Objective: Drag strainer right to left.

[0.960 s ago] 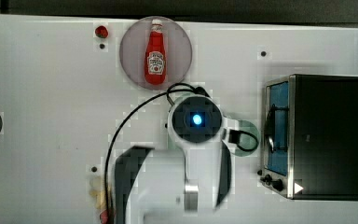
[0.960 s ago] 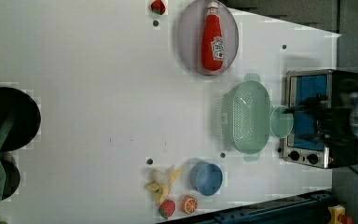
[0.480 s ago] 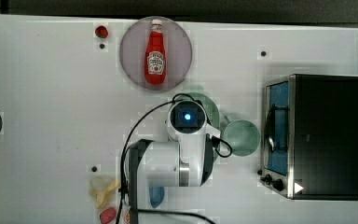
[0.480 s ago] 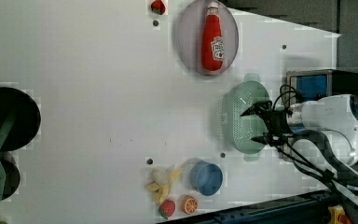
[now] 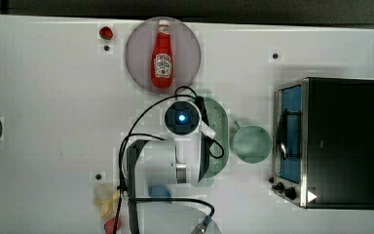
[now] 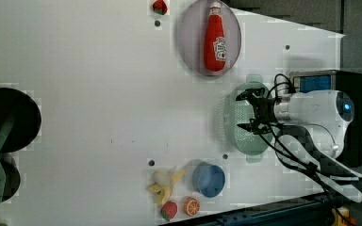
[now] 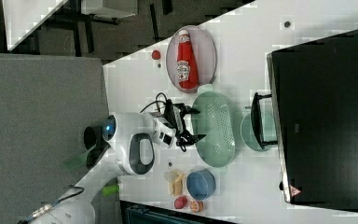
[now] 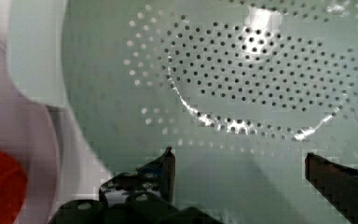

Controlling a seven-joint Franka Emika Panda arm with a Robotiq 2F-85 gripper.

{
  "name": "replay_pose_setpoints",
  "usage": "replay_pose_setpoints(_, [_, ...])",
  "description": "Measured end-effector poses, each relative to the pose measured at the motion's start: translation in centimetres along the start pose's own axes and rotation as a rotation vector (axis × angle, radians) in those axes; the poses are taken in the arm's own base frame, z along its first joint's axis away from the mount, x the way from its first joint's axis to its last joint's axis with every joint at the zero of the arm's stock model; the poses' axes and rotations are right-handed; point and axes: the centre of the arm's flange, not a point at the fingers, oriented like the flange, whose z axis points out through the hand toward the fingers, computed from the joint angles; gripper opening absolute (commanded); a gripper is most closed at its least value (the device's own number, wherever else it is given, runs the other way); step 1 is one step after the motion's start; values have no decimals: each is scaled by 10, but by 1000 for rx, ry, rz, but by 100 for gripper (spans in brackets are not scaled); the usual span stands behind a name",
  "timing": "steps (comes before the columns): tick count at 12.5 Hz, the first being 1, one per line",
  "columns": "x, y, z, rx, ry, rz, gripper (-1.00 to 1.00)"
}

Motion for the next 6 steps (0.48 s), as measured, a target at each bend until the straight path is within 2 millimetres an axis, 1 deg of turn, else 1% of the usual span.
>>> replay_pose_setpoints(2, [-3,8,14,41,11,47,100])
replay_pose_setpoints(4, [-11,13,30,20,-4,79,100])
replay_pose_setpoints(6, [-15,23,47,-14,-15,106,100])
